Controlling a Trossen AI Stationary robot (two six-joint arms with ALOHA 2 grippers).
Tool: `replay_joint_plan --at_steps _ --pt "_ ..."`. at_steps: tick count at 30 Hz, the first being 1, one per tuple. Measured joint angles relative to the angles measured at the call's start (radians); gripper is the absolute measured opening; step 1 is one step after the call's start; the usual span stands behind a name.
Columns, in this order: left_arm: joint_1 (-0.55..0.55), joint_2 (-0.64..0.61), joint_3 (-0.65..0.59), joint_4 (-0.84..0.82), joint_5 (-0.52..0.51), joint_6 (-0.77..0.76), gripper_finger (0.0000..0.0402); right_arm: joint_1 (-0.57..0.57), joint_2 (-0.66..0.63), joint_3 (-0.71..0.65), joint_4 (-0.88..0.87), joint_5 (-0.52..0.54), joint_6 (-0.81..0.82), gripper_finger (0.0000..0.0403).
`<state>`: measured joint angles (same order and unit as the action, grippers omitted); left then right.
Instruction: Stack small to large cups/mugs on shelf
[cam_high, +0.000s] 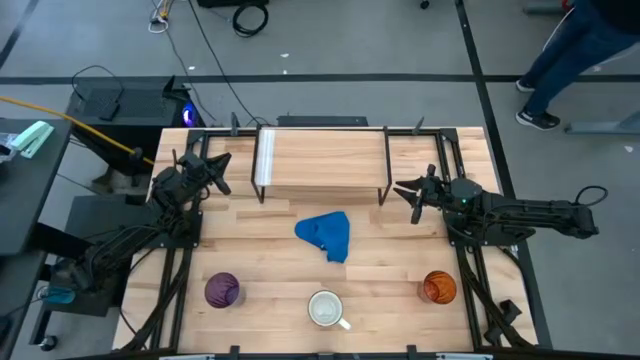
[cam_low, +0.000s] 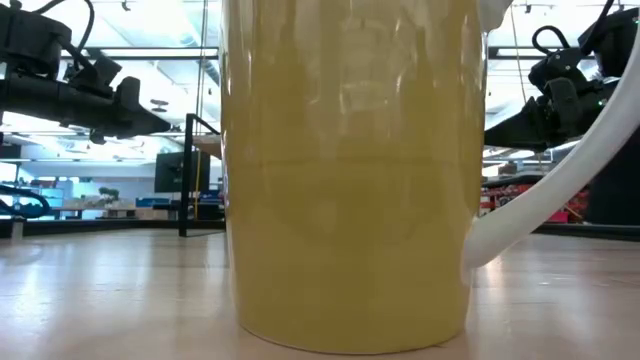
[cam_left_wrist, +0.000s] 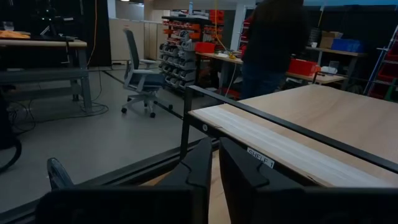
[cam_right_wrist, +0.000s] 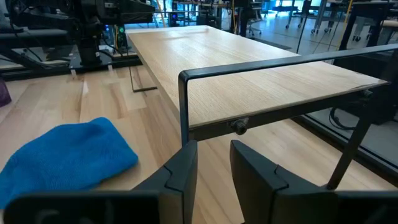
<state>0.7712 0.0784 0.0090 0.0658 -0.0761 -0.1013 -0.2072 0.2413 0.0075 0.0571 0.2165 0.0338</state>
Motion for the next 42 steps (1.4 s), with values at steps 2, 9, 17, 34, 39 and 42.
replay_joint_plan --at_steps 2,9,17,34,39,42 --pt "0.0 0.0 0.0 0.0 0.0 0.0 0.0039 0.0 0.0 0.0 0.0 0.0 0.0 0.0103" --pt "0.0 0.0 0.0 0.0 0.0 0.0 0.003 0.0 0.0 0.0 0.0 0.0 0.0 0.0103" --pt "0.0 0.0 0.0 0.0 0.0 0.0 0.0038 0.0 0.0 0.0 0.0 0.0 0.0 0.0103" --pt "0.0 0.0 0.0 0.0 0.0 0.0 0.0034 0.0 0.0 0.0 0.0 0.0 0.0 0.0103" --pt "0.0 0.0 0.0 0.0 0.0 0.0 0.004 0.0 0.0 0.0 0.0 0.0 0.0 0.0103" --pt "0.0 0.0 0.0 0.0 0.0 0.0 0.0039 0.0 0.0 0.0 0.0 0.0 0.0 0.0103"
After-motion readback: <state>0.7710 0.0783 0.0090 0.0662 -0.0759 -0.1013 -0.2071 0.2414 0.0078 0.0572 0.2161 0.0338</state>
